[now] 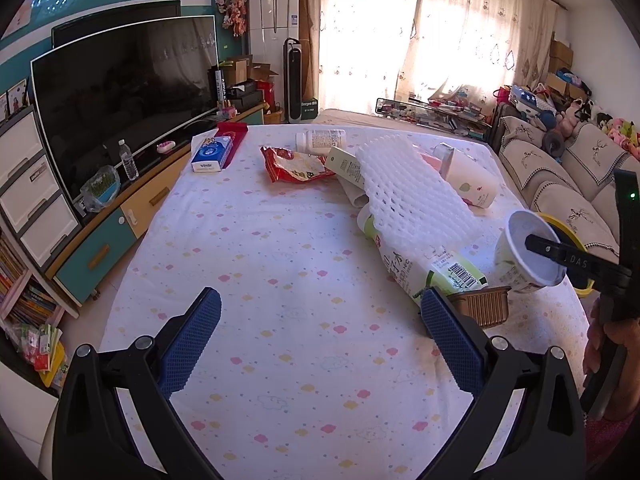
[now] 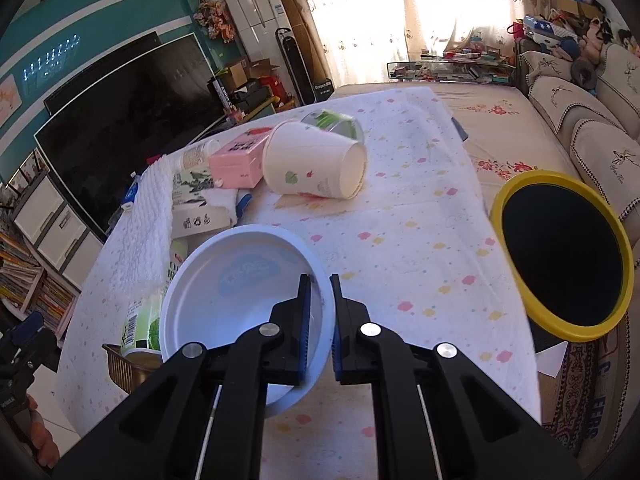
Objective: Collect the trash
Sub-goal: 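Grasp the white plastic bowl with the right gripper and carry it to the bin, then release the bowl into the yellow-rimmed bin while the left gripper grasps the brown tray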
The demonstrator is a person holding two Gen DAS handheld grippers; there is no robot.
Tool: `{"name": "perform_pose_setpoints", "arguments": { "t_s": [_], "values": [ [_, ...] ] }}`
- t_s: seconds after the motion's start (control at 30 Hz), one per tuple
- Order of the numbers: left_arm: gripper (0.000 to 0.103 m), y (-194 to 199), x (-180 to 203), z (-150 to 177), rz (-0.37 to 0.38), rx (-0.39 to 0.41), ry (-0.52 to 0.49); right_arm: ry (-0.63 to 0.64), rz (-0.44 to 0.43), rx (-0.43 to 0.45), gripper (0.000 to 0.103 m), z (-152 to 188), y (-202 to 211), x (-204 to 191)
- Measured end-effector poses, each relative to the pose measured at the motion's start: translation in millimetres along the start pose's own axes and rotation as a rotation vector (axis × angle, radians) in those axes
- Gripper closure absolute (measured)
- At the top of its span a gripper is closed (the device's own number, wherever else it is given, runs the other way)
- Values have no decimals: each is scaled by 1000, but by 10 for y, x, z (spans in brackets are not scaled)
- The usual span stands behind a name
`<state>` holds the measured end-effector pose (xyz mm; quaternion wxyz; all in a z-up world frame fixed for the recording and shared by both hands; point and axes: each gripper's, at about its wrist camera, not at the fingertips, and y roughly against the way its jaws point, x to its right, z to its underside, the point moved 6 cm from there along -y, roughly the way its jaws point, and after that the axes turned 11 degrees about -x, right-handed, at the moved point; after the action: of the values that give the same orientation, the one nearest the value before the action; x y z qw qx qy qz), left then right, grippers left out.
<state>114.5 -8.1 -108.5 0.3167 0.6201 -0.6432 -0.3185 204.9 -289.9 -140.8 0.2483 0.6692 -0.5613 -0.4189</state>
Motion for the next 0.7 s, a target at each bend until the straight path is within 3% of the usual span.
{"name": "perform_pose_setpoints", "arguments": {
  "t_s": [0.2,0.3,0.5,0.7],
  "values": [
    [4,-14,98,11,10,-6,-18,-155,119,104,94,-234,389,841],
    [4,-33,177,14,16,-14,-32,-246,199,115,94,-312,429,1377],
    [4,-105,319,-9,22,-32,-52,-372,312,36,94,-265,57,2242],
    [4,-160,435,-49,21,-42,-66,-417,358,-61,94,-140,-371,2681]
  ]
}}
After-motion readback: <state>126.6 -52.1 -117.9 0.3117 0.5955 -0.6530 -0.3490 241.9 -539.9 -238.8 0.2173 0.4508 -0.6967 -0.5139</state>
